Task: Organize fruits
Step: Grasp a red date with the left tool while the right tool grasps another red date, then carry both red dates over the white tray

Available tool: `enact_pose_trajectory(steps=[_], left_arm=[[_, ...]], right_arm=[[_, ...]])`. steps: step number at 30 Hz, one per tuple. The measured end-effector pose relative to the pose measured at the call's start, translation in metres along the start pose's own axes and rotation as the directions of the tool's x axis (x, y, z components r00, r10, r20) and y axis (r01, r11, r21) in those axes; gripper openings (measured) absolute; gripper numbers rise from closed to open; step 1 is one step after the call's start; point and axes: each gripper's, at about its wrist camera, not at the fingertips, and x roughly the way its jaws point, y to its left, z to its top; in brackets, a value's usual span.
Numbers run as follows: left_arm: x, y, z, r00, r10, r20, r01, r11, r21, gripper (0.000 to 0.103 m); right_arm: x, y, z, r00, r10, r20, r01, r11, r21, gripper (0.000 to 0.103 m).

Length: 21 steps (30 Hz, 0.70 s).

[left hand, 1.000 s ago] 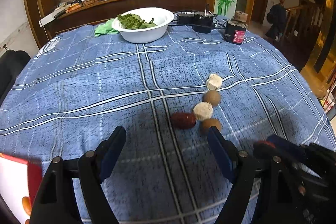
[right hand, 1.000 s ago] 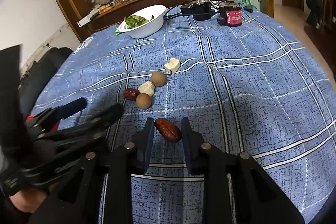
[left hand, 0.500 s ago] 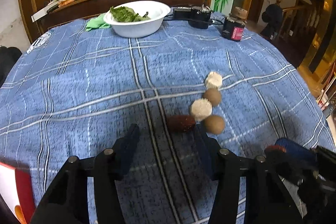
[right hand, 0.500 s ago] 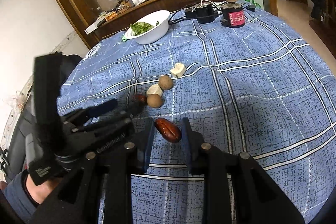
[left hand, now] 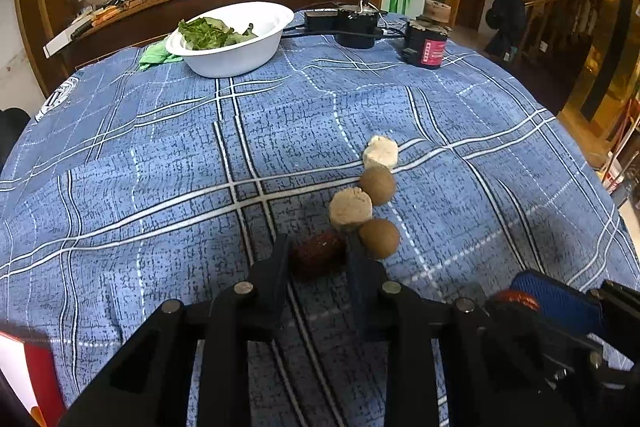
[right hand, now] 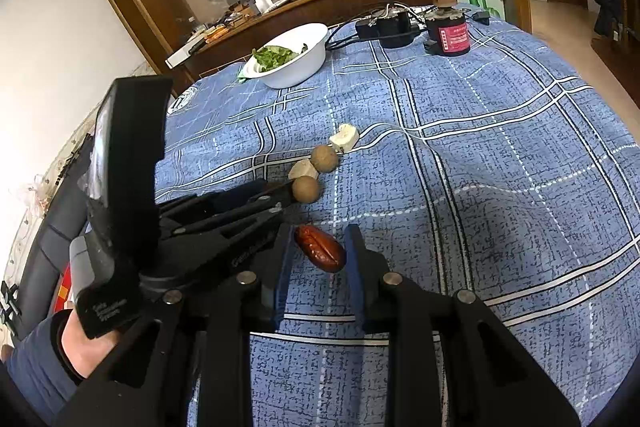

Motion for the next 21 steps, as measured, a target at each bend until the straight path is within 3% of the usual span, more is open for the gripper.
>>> enact_pose_trajectory(steps=[14, 21], left_arm=[[-0.055, 0.022, -0.037, 0.993, 0.115, -0.028, -0.117, 0.988, -0.104, 0.026], [-0.096, 0.035, -0.056, 0.989, 0.149, 0.005, -0.146, 0.977, -0.156, 0.026]], right_arm=[[0.005, 0.005, -0.003, 0.999, -0.037, -0.007, 0.037, 0.999, -0.035, 0.027], [0.000, 0.025, -0.006, 0.998, -0.062, -0.012, 0.061, 0.994, -0.096, 0.027]])
